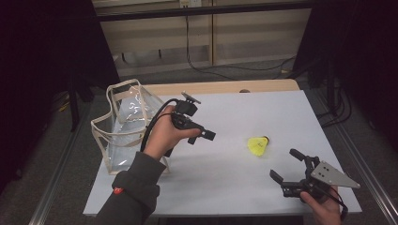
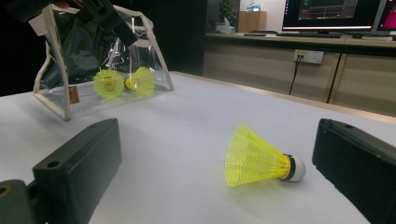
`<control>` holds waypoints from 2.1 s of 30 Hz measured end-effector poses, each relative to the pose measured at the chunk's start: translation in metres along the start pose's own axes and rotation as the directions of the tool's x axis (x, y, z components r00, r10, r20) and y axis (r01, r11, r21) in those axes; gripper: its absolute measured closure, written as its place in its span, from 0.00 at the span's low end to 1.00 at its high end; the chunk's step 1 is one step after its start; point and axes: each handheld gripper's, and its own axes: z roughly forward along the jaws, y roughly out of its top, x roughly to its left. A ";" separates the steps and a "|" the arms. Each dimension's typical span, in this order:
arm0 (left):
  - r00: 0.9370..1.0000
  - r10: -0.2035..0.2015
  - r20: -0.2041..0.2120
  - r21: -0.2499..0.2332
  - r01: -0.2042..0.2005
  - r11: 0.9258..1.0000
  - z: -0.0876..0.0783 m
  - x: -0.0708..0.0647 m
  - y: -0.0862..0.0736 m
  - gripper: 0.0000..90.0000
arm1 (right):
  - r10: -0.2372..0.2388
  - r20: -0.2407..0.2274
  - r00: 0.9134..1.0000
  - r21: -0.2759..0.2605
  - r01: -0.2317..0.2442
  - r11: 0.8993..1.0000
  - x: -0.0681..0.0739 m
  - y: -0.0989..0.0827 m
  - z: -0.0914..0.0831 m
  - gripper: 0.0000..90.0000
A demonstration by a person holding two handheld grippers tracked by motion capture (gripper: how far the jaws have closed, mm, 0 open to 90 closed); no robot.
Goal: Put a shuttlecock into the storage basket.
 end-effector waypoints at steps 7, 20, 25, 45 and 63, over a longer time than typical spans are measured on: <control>1.000 0.010 0.014 -0.001 -0.010 1.000 0.010 -0.001 -0.002 0.07 | 0.000 -0.001 1.000 0.000 0.000 1.000 0.000 0.000 0.000 0.01; 0.999 0.006 0.042 -0.023 -0.005 1.000 0.027 -0.005 -0.006 0.07 | 0.002 -0.002 1.000 0.001 -0.002 1.000 0.001 0.000 0.000 0.01; 0.998 -0.002 0.059 -0.044 0.005 0.999 0.034 -0.007 -0.007 0.06 | 0.002 -0.002 1.000 0.001 -0.002 1.000 0.001 0.000 0.000 0.01; 0.997 0.028 0.071 -0.081 -0.022 0.996 0.060 -0.015 -0.007 0.06 | -0.001 -0.001 1.000 0.002 0.001 1.000 0.000 0.000 0.000 0.01; 0.996 0.065 0.067 -0.101 -0.058 0.993 0.078 -0.022 -0.006 0.06 | 0.002 -0.008 1.000 0.001 -0.002 1.000 0.001 0.000 0.002 0.01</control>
